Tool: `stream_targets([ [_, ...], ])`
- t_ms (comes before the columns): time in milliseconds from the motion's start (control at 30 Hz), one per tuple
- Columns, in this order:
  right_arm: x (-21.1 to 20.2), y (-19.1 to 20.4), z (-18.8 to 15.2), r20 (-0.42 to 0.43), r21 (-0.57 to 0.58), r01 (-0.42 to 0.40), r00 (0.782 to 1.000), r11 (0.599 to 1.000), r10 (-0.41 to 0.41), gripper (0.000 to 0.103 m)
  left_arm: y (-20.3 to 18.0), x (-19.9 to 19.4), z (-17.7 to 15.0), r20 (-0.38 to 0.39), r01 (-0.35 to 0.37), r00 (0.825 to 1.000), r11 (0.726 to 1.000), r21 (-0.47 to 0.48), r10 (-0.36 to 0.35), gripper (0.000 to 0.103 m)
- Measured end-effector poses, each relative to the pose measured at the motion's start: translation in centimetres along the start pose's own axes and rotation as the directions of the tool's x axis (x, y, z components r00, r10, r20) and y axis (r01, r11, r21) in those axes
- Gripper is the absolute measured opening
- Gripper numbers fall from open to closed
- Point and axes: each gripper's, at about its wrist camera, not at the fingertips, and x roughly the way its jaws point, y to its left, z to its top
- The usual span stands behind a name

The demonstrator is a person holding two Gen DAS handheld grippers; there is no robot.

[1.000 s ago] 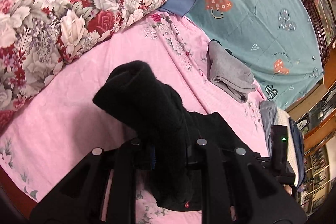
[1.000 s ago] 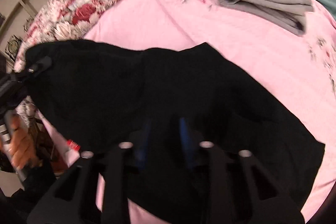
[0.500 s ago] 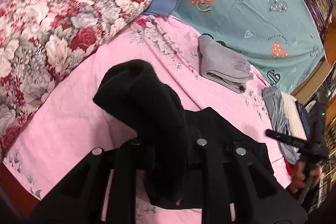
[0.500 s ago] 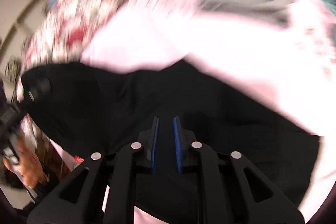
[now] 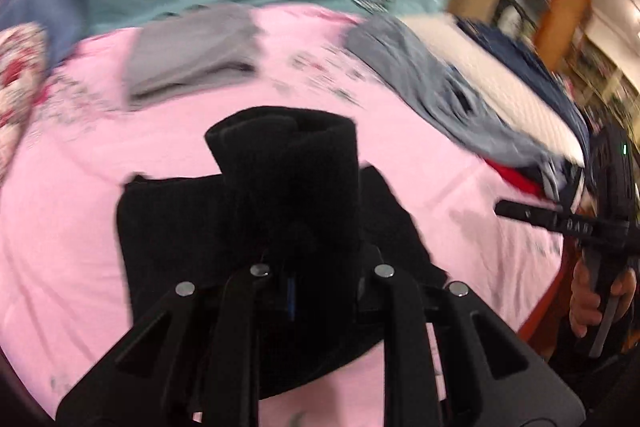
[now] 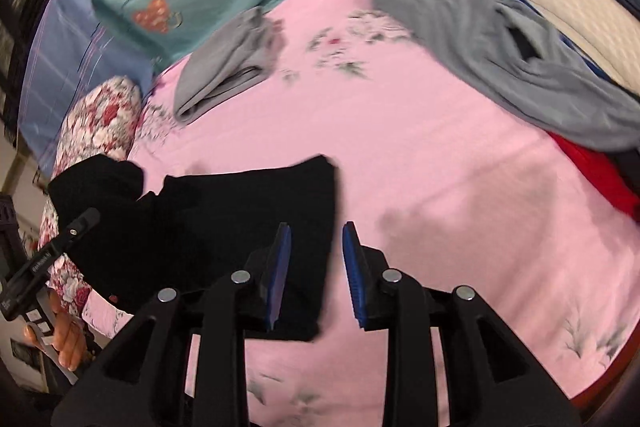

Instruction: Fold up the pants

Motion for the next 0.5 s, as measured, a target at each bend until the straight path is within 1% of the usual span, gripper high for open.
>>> stream_targets([
  [33,-0.4,-1.2,-0.5,0.004,0.021,0.001,1.0,1.0,-0.001,0.029,-1.1,1.7,-0.1,-0.044,0.008,0.999,1.0,0.023,-0.007,0.018],
  [67,-0.8,-2.6,-1.0,0.005,0.043,0.002,1.0,0.999,-0.002,0.029,-2.0,4.1,-0.4,-0.107,-0.005,0.994,0.999,0.046,0.01,0.019],
  [100,-1.1,-3.7,-1.2,0.004,0.062,0.002,1.0,0.998,-0.003,0.029,-2.1,5.5,-0.7,-0.151,-0.003,0.989,0.999,0.042,0.009,0.023],
  [133,-1.1,-4.3,-1.5,0.002,0.075,0.003,1.0,0.997,-0.003,0.029,-2.1,6.7,-1.0,-0.199,0.018,0.98,1.0,0.023,-0.013,0.029],
  [167,-1.2,-5.3,-1.7,-0.004,0.092,-0.002,1.0,0.996,0.002,0.029,-2.0,7.4,-1.3,-0.241,0.053,0.969,0.999,-0.003,-0.052,0.031],
  [200,-1.1,-5.8,-1.9,-0.008,0.099,-0.007,1.0,0.995,0.008,0.029,-2.0,7.5,-1.5,-0.261,0.075,0.962,0.997,-0.024,-0.078,0.035],
  [267,-0.9,-6.8,-2.2,-0.021,0.106,-0.018,1.0,0.994,0.021,0.029,-2.0,6.1,-1.4,-0.24,0.154,0.958,0.988,-0.031,-0.157,0.07],
  [300,-0.6,-7.1,-2.3,-0.028,0.108,-0.022,0.999,0.994,0.026,0.029,-1.4,4.1,-1.1,-0.186,0.25,0.948,0.966,-0.065,-0.257,0.096],
  [367,0.4,-7.5,-2.3,-0.048,0.116,-0.033,0.998,0.993,0.038,0.029,-0.2,1.0,-0.9,-0.096,0.317,0.94,0.943,-0.099,-0.326,0.098],
  [400,0.8,-7.5,-2.3,-0.059,0.119,-0.039,0.997,0.992,0.047,0.029,0.8,-0.5,-0.6,-0.06,0.333,0.938,0.936,-0.111,-0.341,0.098],
  [433,1.4,-7.3,-2.3,-0.074,0.124,-0.056,0.995,0.991,0.066,0.031,2.2,-2.0,-0.5,-0.023,0.318,0.946,0.938,-0.136,-0.324,0.098],
  [467,1.8,-6.9,-2.2,-0.085,0.123,-0.083,0.992,0.989,0.094,0.034,3.4,-3.0,-0.5,0.006,0.276,0.96,0.948,-0.159,-0.279,0.098],
  [500,2.1,-6.5,-2.1,-0.089,0.122,-0.111,0.988,0.986,0.123,0.049,5.0,-4.1,-0.8,0.037,0.203,0.979,0.961,-0.187,-0.2,0.098],
])
